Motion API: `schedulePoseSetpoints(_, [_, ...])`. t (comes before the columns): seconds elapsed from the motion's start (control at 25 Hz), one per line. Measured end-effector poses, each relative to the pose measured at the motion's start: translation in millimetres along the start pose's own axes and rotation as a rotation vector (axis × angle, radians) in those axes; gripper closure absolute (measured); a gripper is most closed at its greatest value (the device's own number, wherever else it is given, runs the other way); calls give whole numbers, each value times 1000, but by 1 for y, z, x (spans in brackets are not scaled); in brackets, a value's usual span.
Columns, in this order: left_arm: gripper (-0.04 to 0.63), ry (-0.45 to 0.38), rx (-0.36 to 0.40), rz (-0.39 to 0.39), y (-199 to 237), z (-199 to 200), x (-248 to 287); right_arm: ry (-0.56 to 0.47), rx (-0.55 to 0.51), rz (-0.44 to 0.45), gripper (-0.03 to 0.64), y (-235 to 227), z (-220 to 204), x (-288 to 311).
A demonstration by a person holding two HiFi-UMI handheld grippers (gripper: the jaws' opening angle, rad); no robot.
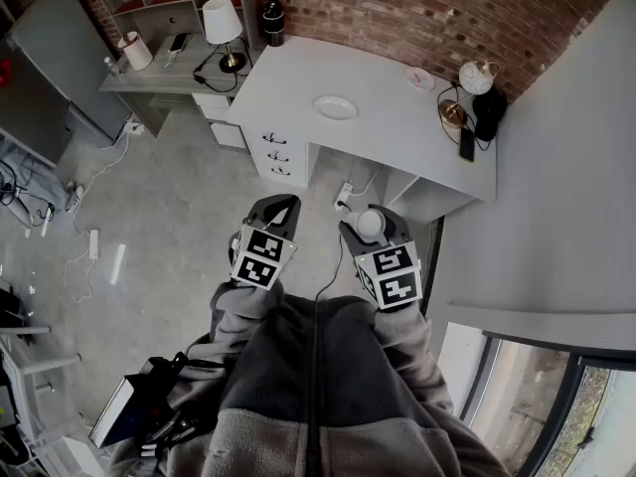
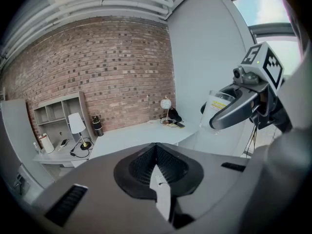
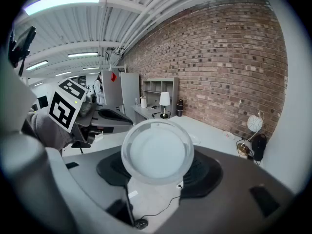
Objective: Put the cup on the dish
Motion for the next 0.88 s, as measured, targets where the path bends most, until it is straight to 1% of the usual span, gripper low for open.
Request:
schedulePoseSetpoints(0.2, [589, 8, 10, 5, 1, 2, 1, -12, 32, 10, 357, -3, 2, -2])
schedulePoseSetpoints(0.52, [589, 9, 6, -16, -6, 6, 3, 1, 40, 18, 357, 2, 4, -6])
schedulePoseSetpoints(0.76, [589, 29, -9, -49, -17, 5, 4, 35, 44, 19, 357, 5, 0, -15])
schedulePoseSetpoints(0.88, [589, 36, -9, -51, -37, 1, 9, 44, 46, 25, 357, -2, -16, -23])
Point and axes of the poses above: the fingertips, and each gripper's own axes: x forward along the fingers, y to its left, z out of its top, the point moved 10 cm from there along -x, backward along the fingers, and after that the axes turned 2 degrees about y, right-handed, at the moved point
